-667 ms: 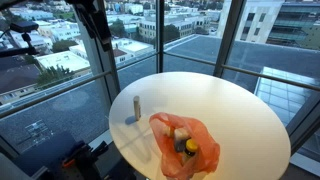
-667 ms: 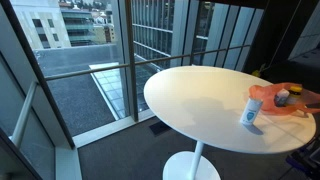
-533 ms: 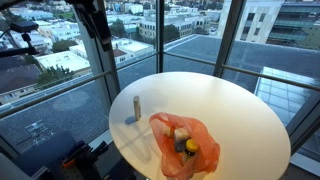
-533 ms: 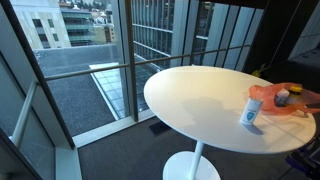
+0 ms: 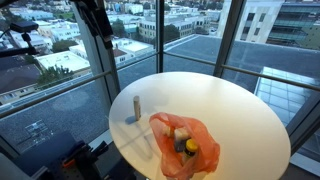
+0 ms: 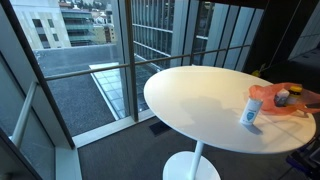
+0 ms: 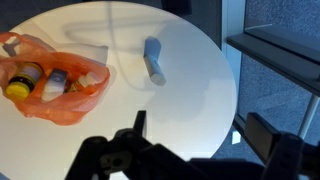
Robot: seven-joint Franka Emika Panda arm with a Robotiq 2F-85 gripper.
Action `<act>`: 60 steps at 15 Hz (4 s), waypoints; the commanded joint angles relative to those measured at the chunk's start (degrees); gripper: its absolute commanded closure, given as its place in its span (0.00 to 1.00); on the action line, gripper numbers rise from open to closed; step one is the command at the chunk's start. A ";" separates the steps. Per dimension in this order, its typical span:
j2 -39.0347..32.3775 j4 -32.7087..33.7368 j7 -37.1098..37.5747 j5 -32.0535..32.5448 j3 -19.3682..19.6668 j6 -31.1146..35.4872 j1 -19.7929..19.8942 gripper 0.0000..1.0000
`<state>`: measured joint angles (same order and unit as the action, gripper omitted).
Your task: Remove the blue box from the plastic
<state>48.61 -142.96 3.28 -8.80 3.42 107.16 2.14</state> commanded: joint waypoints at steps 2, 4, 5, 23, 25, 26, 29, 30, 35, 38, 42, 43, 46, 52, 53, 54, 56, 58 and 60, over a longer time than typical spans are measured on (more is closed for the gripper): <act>-5.13 4.30 1.71 1.16 -1.22 0.58 1.81 0.00; -7.42 5.36 2.14 1.56 -1.03 0.97 2.75 0.00; -8.65 5.86 2.24 1.74 -0.69 1.09 3.22 0.00; -31.72 9.70 13.45 3.49 4.97 11.25 12.69 0.00; -33.40 10.37 14.86 3.45 5.33 11.69 12.99 0.00; -33.78 10.65 15.48 3.49 5.45 11.91 13.10 0.00; -33.16 9.24 13.67 2.30 6.03 12.02 12.38 0.00; -33.22 9.66 13.66 2.10 6.16 11.58 12.34 0.00; -33.15 10.16 13.66 2.06 6.24 11.05 12.34 0.00; -33.87 9.72 14.27 2.46 6.37 12.82 12.71 0.00; -35.58 8.94 15.34 3.62 6.56 15.61 13.14 0.00; -36.29 8.82 15.50 3.91 6.71 16.26 13.22 0.00; -38.66 8.28 16.36 4.84 7.20 18.31 13.49 0.00; -43.47 6.62 18.02 8.09 8.54 21.23 13.63 0.00; -44.02 6.34 18.04 8.47 8.85 21.30 13.61 0.00; -44.33 6.05 17.98 8.80 9.13 21.13 13.58 0.00; -44.65 5.53 17.24 8.94 9.62 20.43 13.47 0.00; -45.00 5.03 17.19 9.53 9.91 20.22 13.45 0.00; -45.50 4.75 17.26 9.95 10.17 20.19 13.49 0.00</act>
<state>3.21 -137.82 19.83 -0.25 13.11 127.71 15.49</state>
